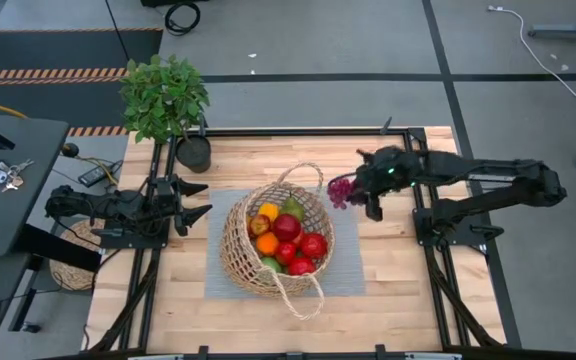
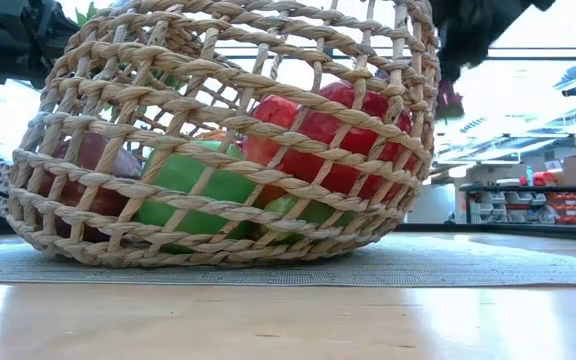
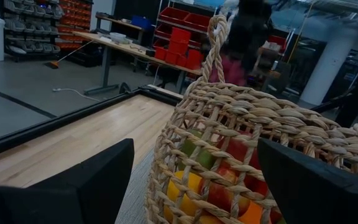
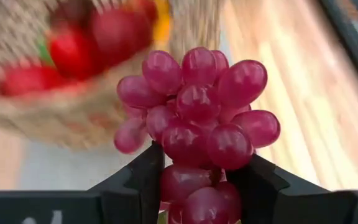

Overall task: Build produce basket
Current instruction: Put the purple grapes into the brown basket

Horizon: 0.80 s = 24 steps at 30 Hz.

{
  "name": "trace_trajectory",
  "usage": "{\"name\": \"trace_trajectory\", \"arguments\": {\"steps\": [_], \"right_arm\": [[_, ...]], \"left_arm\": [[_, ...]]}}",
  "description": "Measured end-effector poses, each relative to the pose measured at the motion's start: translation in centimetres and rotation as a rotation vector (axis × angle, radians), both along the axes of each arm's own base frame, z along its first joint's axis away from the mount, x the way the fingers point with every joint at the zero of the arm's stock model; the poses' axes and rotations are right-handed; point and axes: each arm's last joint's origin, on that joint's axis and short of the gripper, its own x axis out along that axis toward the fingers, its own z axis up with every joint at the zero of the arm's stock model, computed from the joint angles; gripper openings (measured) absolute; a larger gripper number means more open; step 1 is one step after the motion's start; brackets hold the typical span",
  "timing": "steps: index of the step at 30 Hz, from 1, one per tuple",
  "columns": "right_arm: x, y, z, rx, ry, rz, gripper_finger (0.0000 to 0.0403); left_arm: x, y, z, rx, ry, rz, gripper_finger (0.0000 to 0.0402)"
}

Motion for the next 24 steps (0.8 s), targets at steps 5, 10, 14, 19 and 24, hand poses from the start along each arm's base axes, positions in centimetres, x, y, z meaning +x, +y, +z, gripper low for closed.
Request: {"name": "trace_trajectory", "arguments": {"steps": [5, 10, 14, 19, 24], "right_arm": [[-0.9, 0.4, 4.9, 0.09, -0.217, 0.031, 0.0166], [-0.9, 1.2, 7.5, 0.153, -0.46, 0.152, 0.0166], [-0.5, 2.0, 9.0, 0.164, -0.608, 0.199, 0.0166], [0.7, 3.0, 9.8, 0.145, -0.726, 0.219, 0.0166], [2.8, 4.0, 9.2, 0.153, -0.74, 0.245, 0.0166]], "left_arm": [[0.0, 0.0, 0.0, 0.0, 0.0, 0.0, 0.0348], [0.0, 0.0, 0.0, -0.001, 0.0, 0.0, 0.0348], [0.0, 0.0, 0.0, 0.0, 0.0, 0.0, 0.0348], [0.0, 0.0, 0.0, 0.0, 0.0, 0.0, 0.0348], [0.0, 0.0, 0.0, -0.001, 0.0, 0.0, 0.0348]]}}
